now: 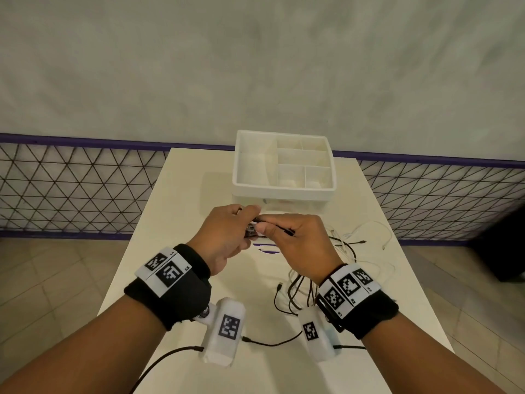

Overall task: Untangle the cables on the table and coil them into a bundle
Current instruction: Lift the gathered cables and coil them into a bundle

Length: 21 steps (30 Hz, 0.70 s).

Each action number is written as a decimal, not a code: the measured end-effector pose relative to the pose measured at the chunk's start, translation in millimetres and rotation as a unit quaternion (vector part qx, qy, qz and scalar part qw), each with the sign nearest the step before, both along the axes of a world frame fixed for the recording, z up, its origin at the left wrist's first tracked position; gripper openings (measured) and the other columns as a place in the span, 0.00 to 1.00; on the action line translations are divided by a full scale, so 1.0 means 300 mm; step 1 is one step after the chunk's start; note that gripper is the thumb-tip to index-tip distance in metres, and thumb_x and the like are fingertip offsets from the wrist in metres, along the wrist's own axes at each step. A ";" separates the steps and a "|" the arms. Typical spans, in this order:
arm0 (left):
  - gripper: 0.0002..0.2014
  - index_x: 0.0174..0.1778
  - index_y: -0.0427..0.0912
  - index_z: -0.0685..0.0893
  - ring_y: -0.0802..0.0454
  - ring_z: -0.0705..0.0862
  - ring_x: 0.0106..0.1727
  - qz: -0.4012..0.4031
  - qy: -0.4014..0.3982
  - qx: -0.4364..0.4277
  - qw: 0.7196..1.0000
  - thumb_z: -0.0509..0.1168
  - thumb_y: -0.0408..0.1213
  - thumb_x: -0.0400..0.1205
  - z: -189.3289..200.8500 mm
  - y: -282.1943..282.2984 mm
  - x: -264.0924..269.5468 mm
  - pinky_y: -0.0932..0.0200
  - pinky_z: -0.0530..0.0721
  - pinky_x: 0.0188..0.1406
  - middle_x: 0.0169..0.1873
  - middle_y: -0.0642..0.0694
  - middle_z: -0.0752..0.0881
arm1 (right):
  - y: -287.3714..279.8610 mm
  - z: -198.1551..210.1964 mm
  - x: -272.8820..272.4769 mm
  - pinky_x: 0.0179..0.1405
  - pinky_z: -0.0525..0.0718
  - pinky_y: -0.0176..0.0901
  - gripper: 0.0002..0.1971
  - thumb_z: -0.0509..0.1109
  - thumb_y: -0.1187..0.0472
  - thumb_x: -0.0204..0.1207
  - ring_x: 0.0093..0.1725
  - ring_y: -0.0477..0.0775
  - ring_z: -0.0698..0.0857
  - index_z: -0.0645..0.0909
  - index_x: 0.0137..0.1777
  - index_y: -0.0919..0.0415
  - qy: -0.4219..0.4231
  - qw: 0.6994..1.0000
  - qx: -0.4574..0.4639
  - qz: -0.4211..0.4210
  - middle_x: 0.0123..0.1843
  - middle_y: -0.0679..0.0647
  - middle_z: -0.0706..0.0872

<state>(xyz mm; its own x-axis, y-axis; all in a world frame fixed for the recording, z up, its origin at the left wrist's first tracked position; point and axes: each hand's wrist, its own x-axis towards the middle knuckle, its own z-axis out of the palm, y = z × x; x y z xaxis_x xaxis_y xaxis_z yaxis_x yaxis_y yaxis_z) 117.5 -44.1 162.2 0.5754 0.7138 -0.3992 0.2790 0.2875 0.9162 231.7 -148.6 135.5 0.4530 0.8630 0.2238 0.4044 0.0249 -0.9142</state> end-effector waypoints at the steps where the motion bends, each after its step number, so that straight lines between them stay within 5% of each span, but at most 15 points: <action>1: 0.13 0.35 0.39 0.80 0.56 0.71 0.16 0.017 -0.002 0.014 1.000 0.68 0.42 0.83 -0.003 0.004 0.000 0.65 0.67 0.16 0.29 0.40 0.80 | -0.002 0.002 0.001 0.46 0.89 0.42 0.11 0.72 0.61 0.81 0.41 0.47 0.91 0.90 0.62 0.55 -0.007 1.000 -0.012 0.018 0.48 0.51 0.95; 3: 0.12 0.32 0.38 0.79 0.55 0.70 0.18 0.062 -0.005 0.039 0.997 0.69 0.36 0.81 -0.012 0.018 -0.004 0.67 0.67 0.15 0.27 0.42 0.76 | -0.010 0.007 0.007 0.41 0.79 0.25 0.15 0.69 0.59 0.84 0.34 0.35 0.84 0.86 0.69 0.53 -0.002 0.997 -0.054 0.057 0.47 0.45 0.95; 6: 0.08 0.37 0.36 0.82 0.51 0.70 0.23 0.089 -0.011 0.026 0.996 0.70 0.34 0.80 -0.018 0.040 -0.026 0.65 0.65 0.16 0.30 0.41 0.77 | -0.034 0.011 0.050 0.34 0.74 0.20 0.14 0.67 0.55 0.85 0.29 0.30 0.81 0.87 0.67 0.53 0.005 0.990 -0.122 0.064 0.27 0.30 0.85; 10: 0.11 0.46 0.35 0.84 0.51 0.80 0.29 -0.064 0.056 -0.003 0.996 0.68 0.42 0.83 -0.034 0.064 -0.077 0.61 0.78 0.27 0.38 0.41 0.85 | -0.063 0.018 0.091 0.37 0.74 0.26 0.10 0.69 0.55 0.84 0.28 0.37 0.76 0.92 0.48 0.55 -0.031 0.989 -0.131 0.065 0.27 0.38 0.82; 12: 0.17 0.51 0.42 0.86 0.51 0.86 0.47 -0.114 0.139 0.128 0.975 0.66 0.54 0.83 -0.034 0.077 -0.088 0.59 0.79 0.44 0.48 0.49 0.88 | -0.062 0.026 0.098 0.38 0.76 0.31 0.10 0.70 0.56 0.83 0.30 0.40 0.77 0.91 0.46 0.57 -0.045 0.984 -0.142 0.097 0.30 0.42 0.84; 15: 0.19 0.55 0.59 0.85 0.53 0.83 0.65 -0.151 0.065 0.232 0.959 0.60 0.66 0.80 0.025 0.045 -0.076 0.63 0.78 0.57 0.58 0.58 0.86 | -0.042 0.045 0.090 0.42 0.83 0.49 0.09 0.72 0.52 0.81 0.36 0.60 0.84 0.92 0.49 0.54 -0.082 0.972 -0.172 0.139 0.38 0.59 0.91; 16: 0.24 0.56 0.61 0.85 0.50 0.86 0.63 -0.208 0.041 0.228 0.950 0.57 0.72 0.77 0.032 0.022 -0.061 0.58 0.82 0.58 0.57 0.55 0.88 | -0.035 0.054 0.085 0.41 0.84 0.51 0.08 0.72 0.53 0.81 0.36 0.63 0.84 0.93 0.47 0.53 -0.091 0.970 -0.171 0.146 0.39 0.63 0.91; 18: 0.33 0.57 0.57 0.83 0.52 0.92 0.45 -0.310 0.051 0.227 0.922 0.53 0.79 0.71 0.019 -0.032 -0.041 0.52 0.90 0.42 0.45 0.50 0.91 | -0.025 0.076 0.084 0.45 0.88 0.53 0.07 0.72 0.60 0.81 0.39 0.59 0.89 0.92 0.45 0.55 -0.110 0.971 -0.144 0.155 0.40 0.60 0.93; 21: 0.30 0.45 0.48 0.83 0.55 0.79 0.21 -0.291 0.076 0.230 0.925 0.58 0.74 0.73 -0.023 -0.057 -0.046 0.59 0.79 0.24 0.24 0.50 0.80 | -0.027 0.098 0.118 0.42 0.87 0.43 0.05 0.76 0.60 0.77 0.38 0.51 0.89 0.94 0.46 0.57 -0.098 0.979 -0.130 0.124 0.39 0.54 0.94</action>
<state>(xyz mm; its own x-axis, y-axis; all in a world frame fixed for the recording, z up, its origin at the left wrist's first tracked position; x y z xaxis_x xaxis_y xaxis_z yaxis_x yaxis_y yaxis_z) 103.6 -61.3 155.3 0.8783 0.4147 -0.2382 0.3998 -0.3633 0.8415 267.0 -156.6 164.9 0.1929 0.9802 0.0439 0.5838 -0.0787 -0.8081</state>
